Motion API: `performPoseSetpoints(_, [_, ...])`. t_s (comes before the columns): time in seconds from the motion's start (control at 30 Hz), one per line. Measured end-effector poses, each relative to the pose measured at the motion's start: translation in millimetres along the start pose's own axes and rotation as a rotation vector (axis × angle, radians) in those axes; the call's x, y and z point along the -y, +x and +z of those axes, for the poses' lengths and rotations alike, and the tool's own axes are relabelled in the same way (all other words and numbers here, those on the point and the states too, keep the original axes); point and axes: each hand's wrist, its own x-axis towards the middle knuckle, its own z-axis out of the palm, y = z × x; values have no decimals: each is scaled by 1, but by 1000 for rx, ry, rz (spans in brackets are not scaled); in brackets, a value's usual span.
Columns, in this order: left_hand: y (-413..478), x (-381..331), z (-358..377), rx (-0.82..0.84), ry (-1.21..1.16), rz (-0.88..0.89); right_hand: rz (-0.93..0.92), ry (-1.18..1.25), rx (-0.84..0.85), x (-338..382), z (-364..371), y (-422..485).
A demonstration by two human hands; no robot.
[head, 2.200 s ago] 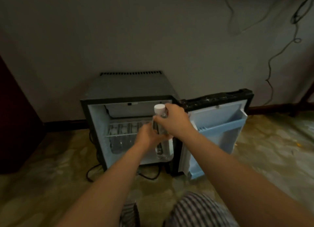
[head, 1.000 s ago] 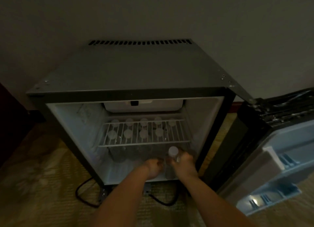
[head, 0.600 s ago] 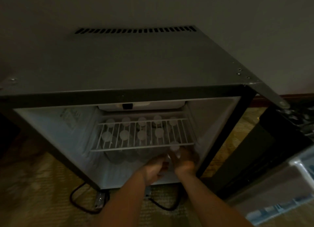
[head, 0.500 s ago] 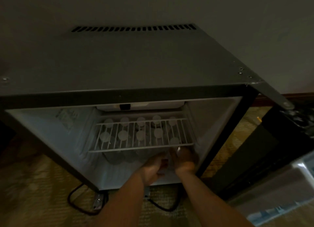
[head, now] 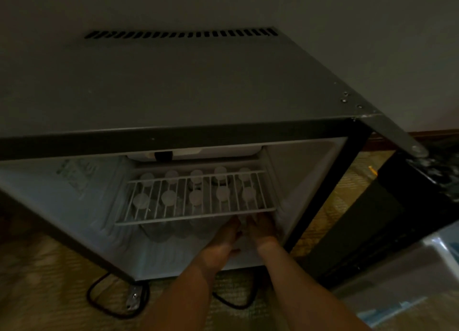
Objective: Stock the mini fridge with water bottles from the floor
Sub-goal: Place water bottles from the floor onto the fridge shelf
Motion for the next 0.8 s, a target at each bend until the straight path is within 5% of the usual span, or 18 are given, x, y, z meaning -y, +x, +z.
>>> performPoseSetpoints(0.33, [-38,-19,-8,-51,477,-17,55,-264,177,5,-5,-27])
performPoseSetpoints(0.53, [-74,-30,-16,-22,579,-49,-60,-229,67,14,-26,-67])
performPoseSetpoints(0.8, [-151,-66,-24,13,919,-51,-294,-350,187,38,-61,-136])
